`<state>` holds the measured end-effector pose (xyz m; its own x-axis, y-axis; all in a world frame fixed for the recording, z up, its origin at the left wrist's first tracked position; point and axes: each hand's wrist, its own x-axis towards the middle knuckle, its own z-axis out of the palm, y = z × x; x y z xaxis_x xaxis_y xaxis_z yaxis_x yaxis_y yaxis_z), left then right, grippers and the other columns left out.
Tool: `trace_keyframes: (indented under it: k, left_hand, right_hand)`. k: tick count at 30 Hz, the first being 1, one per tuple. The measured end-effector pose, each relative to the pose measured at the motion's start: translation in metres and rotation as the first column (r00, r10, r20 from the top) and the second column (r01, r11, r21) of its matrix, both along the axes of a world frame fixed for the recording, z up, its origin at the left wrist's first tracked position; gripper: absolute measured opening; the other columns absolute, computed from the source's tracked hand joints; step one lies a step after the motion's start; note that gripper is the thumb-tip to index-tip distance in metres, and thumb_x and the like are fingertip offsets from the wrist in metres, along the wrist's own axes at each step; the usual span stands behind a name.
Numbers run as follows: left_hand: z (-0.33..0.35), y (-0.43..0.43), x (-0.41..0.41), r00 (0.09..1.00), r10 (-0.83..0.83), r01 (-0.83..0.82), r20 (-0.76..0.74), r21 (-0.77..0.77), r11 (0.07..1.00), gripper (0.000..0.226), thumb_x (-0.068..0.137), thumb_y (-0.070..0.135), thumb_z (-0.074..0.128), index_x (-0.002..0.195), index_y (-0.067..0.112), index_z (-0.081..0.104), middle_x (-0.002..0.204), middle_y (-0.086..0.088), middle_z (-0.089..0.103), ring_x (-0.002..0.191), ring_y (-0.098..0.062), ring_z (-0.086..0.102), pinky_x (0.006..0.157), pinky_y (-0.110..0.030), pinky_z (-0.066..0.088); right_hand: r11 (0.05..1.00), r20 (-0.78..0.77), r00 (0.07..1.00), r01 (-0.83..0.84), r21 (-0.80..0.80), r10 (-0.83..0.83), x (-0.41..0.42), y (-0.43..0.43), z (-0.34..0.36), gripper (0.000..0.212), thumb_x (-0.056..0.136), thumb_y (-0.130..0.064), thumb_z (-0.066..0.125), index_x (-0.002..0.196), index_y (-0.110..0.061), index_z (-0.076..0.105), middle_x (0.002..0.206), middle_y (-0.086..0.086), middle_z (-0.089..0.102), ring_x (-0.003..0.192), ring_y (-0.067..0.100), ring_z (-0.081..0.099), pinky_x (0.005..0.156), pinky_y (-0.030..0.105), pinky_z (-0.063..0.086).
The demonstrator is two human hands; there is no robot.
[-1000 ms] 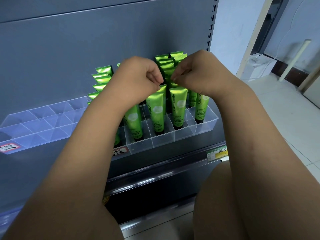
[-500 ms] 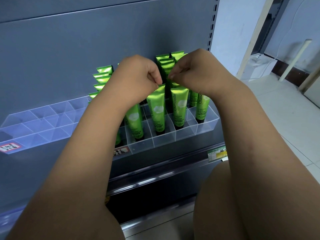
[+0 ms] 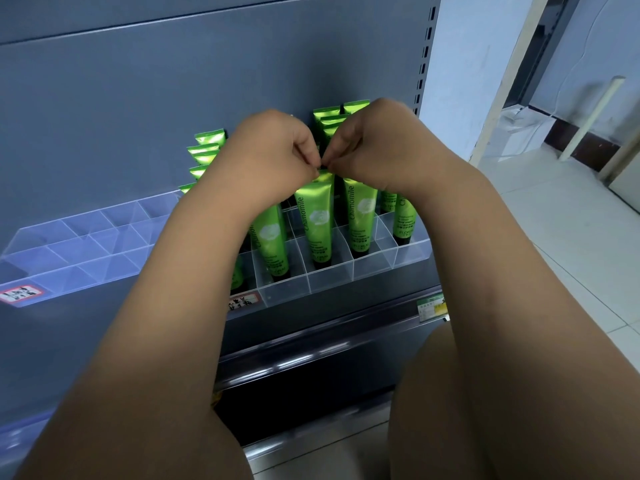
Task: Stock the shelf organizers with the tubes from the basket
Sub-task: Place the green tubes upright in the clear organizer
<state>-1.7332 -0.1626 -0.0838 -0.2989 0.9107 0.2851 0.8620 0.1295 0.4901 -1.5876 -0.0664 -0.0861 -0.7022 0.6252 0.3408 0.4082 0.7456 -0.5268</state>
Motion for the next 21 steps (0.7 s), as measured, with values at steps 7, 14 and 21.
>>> trace_keyframes:
  k: [7, 14, 21]
  left_hand:
    - [0.0037, -0.0034, -0.0032, 0.998, 0.024, -0.026, -0.055, -0.040, 0.999, 0.016, 0.085, 0.010, 0.076, 0.082, 0.026, 0.078, 0.074, 0.011, 0.066, 0.076, -0.013, 0.062, 0.068, -0.020, 0.040]
    - [0.0028, -0.0063, -0.0043, 0.996, 0.027, -0.029, -0.088, -0.014, 0.999, 0.019, 0.085, 0.010, 0.074, 0.078, 0.028, 0.076, 0.079, 0.005, 0.070, 0.084, -0.017, 0.068, 0.078, -0.027, 0.052]
    - [0.0022, -0.0067, -0.0069, 0.999, 0.013, -0.015, -0.047, -0.028, 0.999, 0.023, 0.085, 0.009, 0.075, 0.075, 0.030, 0.072, 0.077, 0.009, 0.069, 0.080, -0.015, 0.066, 0.073, -0.023, 0.047]
  right_hand:
    - [1.000, 0.018, 1.000, 0.007, -0.018, -0.006, -0.0051, 0.0030, -0.0019, 0.014, 0.086, -0.019, 0.071, 0.088, -0.027, 0.082, 0.077, -0.015, 0.070, 0.080, 0.004, 0.065, 0.078, 0.021, 0.053]
    - [1.000, 0.021, 1.000, -0.006, 0.008, 0.006, -0.0082, 0.0033, -0.0037, 0.013, 0.086, -0.019, 0.070, 0.088, -0.026, 0.082, 0.081, -0.011, 0.073, 0.079, 0.006, 0.066, 0.078, 0.025, 0.056]
    - [1.000, 0.031, 0.999, -0.013, 0.009, 0.013, -0.0081, 0.0012, -0.0030, 0.014, 0.086, -0.018, 0.069, 0.089, -0.025, 0.081, 0.079, -0.011, 0.071, 0.076, 0.004, 0.064, 0.075, 0.023, 0.054]
